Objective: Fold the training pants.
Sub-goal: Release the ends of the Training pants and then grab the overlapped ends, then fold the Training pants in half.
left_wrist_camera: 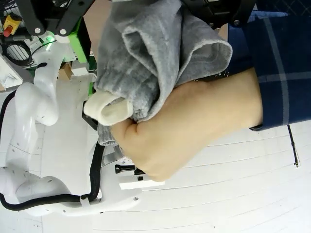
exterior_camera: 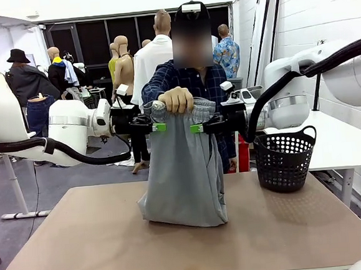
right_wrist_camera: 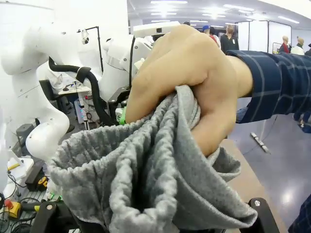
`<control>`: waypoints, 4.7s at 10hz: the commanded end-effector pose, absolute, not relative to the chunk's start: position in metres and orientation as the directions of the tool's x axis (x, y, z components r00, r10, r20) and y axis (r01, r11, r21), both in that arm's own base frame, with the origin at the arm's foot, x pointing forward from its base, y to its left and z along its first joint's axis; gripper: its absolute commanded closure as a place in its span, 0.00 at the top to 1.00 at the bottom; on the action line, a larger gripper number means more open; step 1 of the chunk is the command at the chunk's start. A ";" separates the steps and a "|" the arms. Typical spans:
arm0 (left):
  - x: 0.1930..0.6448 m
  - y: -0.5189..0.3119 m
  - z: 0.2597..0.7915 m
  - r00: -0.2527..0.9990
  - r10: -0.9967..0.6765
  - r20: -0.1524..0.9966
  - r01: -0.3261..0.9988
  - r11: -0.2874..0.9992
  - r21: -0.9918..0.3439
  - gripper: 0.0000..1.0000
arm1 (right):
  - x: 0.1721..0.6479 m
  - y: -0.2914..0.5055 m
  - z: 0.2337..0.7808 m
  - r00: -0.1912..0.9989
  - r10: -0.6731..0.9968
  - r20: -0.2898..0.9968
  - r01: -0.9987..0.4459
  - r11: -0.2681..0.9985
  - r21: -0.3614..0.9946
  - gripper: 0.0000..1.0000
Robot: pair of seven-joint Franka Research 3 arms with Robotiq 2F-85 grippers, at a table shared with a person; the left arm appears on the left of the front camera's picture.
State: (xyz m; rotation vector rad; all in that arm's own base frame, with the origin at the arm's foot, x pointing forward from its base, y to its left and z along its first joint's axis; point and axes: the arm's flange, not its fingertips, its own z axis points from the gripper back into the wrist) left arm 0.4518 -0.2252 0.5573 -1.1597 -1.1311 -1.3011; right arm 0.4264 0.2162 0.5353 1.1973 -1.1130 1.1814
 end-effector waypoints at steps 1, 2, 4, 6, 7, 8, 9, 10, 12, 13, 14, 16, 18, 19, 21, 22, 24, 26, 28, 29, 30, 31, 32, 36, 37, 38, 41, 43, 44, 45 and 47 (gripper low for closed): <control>0.453 -0.230 0.562 0.012 -0.130 0.991 0.999 -0.049 -0.019 1.00 | 0.437 0.218 0.540 0.077 0.077 0.994 -0.997 0.026 0.076 1.00; 0.454 -0.233 0.559 0.035 -0.144 0.989 0.998 -0.038 -0.041 1.00 | 0.438 0.215 0.541 0.077 0.077 0.994 -0.996 0.039 0.074 1.00; 0.458 -0.238 0.553 0.068 -0.139 0.988 0.997 -0.018 -0.071 1.00 | 0.442 0.212 0.539 0.068 0.083 0.994 -0.995 0.081 0.061 1.00; 0.462 -0.243 0.549 0.072 -0.136 0.988 0.997 -0.013 -0.074 1.00 | 0.448 0.210 0.538 0.080 0.072 0.994 -0.994 0.082 0.074 1.00; 0.463 -0.247 0.549 0.072 -0.127 0.989 0.997 -0.014 -0.074 1.00 | 0.450 0.211 0.538 0.085 0.072 0.994 -0.994 0.079 0.079 1.00; 0.465 -0.248 0.549 0.063 -0.121 0.991 0.998 -0.006 -0.065 1.00 | 0.452 0.211 0.537 0.090 0.069 0.993 -0.993 0.077 0.085 1.00; 0.466 -0.246 0.549 0.052 -0.114 0.992 0.999 0.008 -0.051 1.00 | 0.455 0.210 0.537 0.101 0.060 0.993 -0.993 0.072 0.096 1.00; 0.468 -0.243 0.550 0.035 -0.095 0.995 0.999 0.025 -0.033 0.85 | 0.457 0.207 0.538 0.112 0.050 0.993 -0.992 0.058 0.109 1.00; 0.469 -0.240 0.550 0.032 -0.087 0.996 0.999 0.046 -0.028 0.46 | 0.457 0.202 0.543 0.113 0.044 0.993 -0.993 0.039 0.111 0.75; 0.469 -0.237 0.551 0.031 -0.080 0.996 0.998 0.060 -0.026 0.27 | 0.456 0.200 0.546 0.105 0.040 0.994 -0.994 0.043 0.104 0.56; 0.471 -0.234 0.552 0.026 -0.075 0.997 0.998 0.058 -0.022 0.09 | 0.458 0.200 0.548 0.102 0.033 0.994 -0.994 0.032 0.101 0.37; 0.471 -0.234 0.554 0.004 -0.066 0.998 0.998 0.062 0.000 0.00 | 0.457 0.202 0.553 0.104 0.031 0.994 -0.995 0.004 0.104 0.00; 0.467 -0.233 0.559 -0.024 -0.050 0.998 0.997 0.073 0.027 0.00 | 0.457 0.202 0.552 0.111 0.046 0.993 -0.994 -0.002 0.112 0.00; 0.466 -0.231 0.559 -0.020 -0.042 0.999 0.998 0.065 0.023 0.00 | 0.459 0.201 0.549 0.126 0.062 0.990 -0.992 0.001 0.126 0.00; 0.466 -0.231 0.560 0.006 -0.034 0.999 0.999 0.045 -0.004 0.00 | 0.461 0.200 0.545 0.147 0.088 0.985 -0.989 0.002 0.147 0.00; 0.466 -0.230 0.559 0.027 -0.057 0.998 0.999 0.032 -0.025 0.00 | 0.462 0.200 0.544 0.154 0.097 0.983 -0.988 0.004 0.154 0.00; 0.472 -0.231 0.552 0.083 -0.107 0.991 0.996 0.026 -0.081 0.00 | 0.464 0.200 0.544 0.144 0.102 0.984 -0.989 0.004 0.145 0.00; 0.499 -0.238 0.550 0.217 -0.279 0.936 0.967 0.193 -0.166 0.00 | 0.468 0.198 0.542 0.144 0.108 0.984 -0.990 0.025 0.142 0.00; 0.470 -0.231 0.545 0.071 -0.104 0.992 0.997 0.044 -0.067 0.00 | 0.456 0.197 0.536 0.139 0.087 0.986 -0.990 0.013 0.138 0.00; 0.470 -0.231 0.545 0.071 -0.104 0.992 0.997 0.044 -0.067 0.00 | 0.456 0.197 0.536 0.139 0.087 0.986 -0.990 0.013 0.138 0.00; 0.470 -0.231 0.545 0.071 -0.104 0.992 0.997 0.044 -0.067 0.00 | 0.456 0.197 0.536 0.139 0.087 0.986 -0.990 0.013 0.138 0.00; 0.470 -0.231 0.545 0.071 -0.104 0.992 0.997 0.044 -0.067 0.00 | 0.456 0.197 0.536 0.139 0.087 0.986 -0.990 0.013 0.138 0.00; 0.470 -0.231 0.545 0.071 -0.104 0.992 0.997 0.044 -0.067 0.00 | 0.456 0.197 0.536 0.139 0.087 0.986 -0.990 0.013 0.138 0.00; 0.470 -0.231 0.545 0.071 -0.104 0.992 0.997 0.044 -0.067 0.00 | 0.456 0.197 0.536 0.139 0.087 0.986 -0.990 0.013 0.138 0.00; 0.470 -0.231 0.545 0.071 -0.104 0.992 0.997 0.044 -0.067 0.00 | 0.456 0.197 0.536 0.139 0.087 0.986 -0.990 0.013 0.138 0.00; 0.470 -0.231 0.545 0.071 -0.104 0.992 0.997 0.044 -0.067 0.00 | 0.456 0.197 0.536 0.139 0.087 0.986 -0.990 0.013 0.138 0.00; 0.470 -0.231 0.545 0.071 -0.104 0.992 0.997 0.044 -0.067 0.00 | 0.456 0.197 0.536 0.139 0.087 0.986 -0.990 0.013 0.138 0.00; 0.470 -0.231 0.545 0.071 -0.104 0.992 0.997 0.044 -0.067 0.00 | 0.456 0.197 0.536 0.139 0.087 0.986 -0.990 0.013 0.138 0.00; 0.470 -0.231 0.545 0.071 -0.104 0.992 0.997 0.044 -0.067 0.00 | 0.456 0.197 0.536 0.139 0.087 0.986 -0.990 0.013 0.138 0.00; 0.470 -0.231 0.545 0.071 -0.104 0.992 0.997 0.044 -0.067 0.00 | 0.456 0.197 0.536 0.139 0.087 0.986 -0.990 0.013 0.138 0.00; 0.470 -0.231 0.545 0.071 -0.104 0.992 0.997 0.044 -0.067 0.00 | 0.456 0.197 0.536 0.139 0.087 0.986 -0.990 0.013 0.138 0.00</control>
